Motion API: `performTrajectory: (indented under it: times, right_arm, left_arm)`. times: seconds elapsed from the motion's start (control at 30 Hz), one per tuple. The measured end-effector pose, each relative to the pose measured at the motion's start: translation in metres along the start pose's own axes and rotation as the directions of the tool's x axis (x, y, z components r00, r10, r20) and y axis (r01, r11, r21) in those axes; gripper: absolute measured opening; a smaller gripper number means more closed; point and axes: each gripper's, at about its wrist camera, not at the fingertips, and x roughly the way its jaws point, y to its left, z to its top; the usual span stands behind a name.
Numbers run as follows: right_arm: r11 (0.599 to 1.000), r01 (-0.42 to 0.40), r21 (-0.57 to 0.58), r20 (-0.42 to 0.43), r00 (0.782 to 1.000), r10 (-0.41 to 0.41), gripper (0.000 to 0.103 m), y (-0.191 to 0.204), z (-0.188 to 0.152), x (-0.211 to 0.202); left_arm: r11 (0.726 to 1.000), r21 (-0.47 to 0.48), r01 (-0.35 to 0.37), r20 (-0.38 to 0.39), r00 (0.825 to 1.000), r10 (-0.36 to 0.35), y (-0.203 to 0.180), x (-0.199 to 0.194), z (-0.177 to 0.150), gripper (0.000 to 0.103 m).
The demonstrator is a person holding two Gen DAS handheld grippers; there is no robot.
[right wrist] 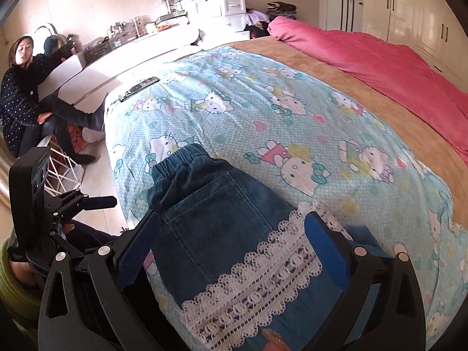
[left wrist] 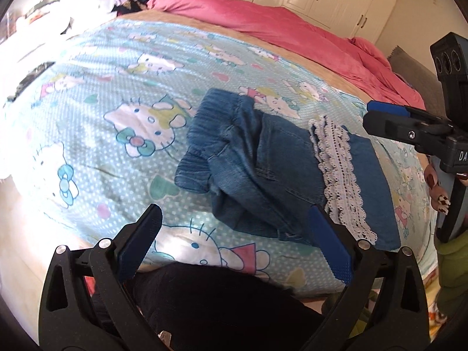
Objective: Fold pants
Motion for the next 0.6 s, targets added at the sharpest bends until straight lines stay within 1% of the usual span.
performTrajectory:
  times: [0.17, 0.37, 0.43, 0.5, 0.6]
  right_arm:
    - [0.997, -0.049, -0.057, -0.047, 0.998, 0.047, 0.098, 0.01, 0.024, 0.032]
    - [0.992, -0.106, -0.069, -0.109, 0.989, 0.098, 0.098, 0.013, 0.049, 0.071]
    - [0.991, -0.112, -0.071, -0.123, 0.987, 0.102, 0.098, 0.014, 0.055, 0.081]
    - [0.989, -0.126, -0.074, -0.138, 0.984, 0.115, 0.098, 0.014, 0.059, 0.09]
    - [0.985, -0.154, -0.081, -0.167, 0.976, 0.139, 0.098, 0.016, 0.063, 0.106]
  left_arm:
    - [0.998, -0.064, 0.024, -0.023, 0.999, -0.026, 0.013, 0.013, 0.003, 0.093]
    - [0.996, -0.081, 0.031, -0.027, 0.999, -0.033, 0.016, 0.023, 0.009, 0.093]
    - [0.996, -0.079, 0.031, -0.029, 0.999, -0.033, 0.015, 0.025, 0.012, 0.093]
    - [0.996, -0.078, 0.033, -0.035, 0.999, -0.036, 0.014, 0.029, 0.013, 0.09]
    - [0.997, -0.068, 0.035, -0.043, 0.998, -0.038, 0.013, 0.034, 0.016, 0.081]
